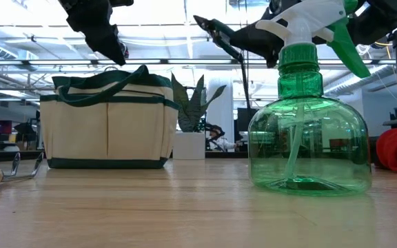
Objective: Pick & Place Garden tools in Gardening bag
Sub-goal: Put the top green shear scissors into the white gardening bag
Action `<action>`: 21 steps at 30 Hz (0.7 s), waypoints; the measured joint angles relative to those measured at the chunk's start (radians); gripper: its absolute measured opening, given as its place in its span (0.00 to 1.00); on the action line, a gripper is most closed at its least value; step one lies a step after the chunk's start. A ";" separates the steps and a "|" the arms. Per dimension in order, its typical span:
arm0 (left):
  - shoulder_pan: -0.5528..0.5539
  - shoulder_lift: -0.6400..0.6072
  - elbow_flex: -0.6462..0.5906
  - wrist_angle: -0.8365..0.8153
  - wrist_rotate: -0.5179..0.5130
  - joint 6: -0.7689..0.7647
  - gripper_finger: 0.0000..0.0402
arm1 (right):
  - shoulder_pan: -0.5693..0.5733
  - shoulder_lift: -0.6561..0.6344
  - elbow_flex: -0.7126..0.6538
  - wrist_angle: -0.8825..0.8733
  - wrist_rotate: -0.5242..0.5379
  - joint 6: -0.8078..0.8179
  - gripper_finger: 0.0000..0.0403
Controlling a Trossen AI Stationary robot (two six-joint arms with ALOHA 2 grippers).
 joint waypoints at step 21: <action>0.000 0.000 0.000 0.098 -0.179 0.092 0.37 | 0.000 0.115 0.000 0.280 -0.097 0.001 0.14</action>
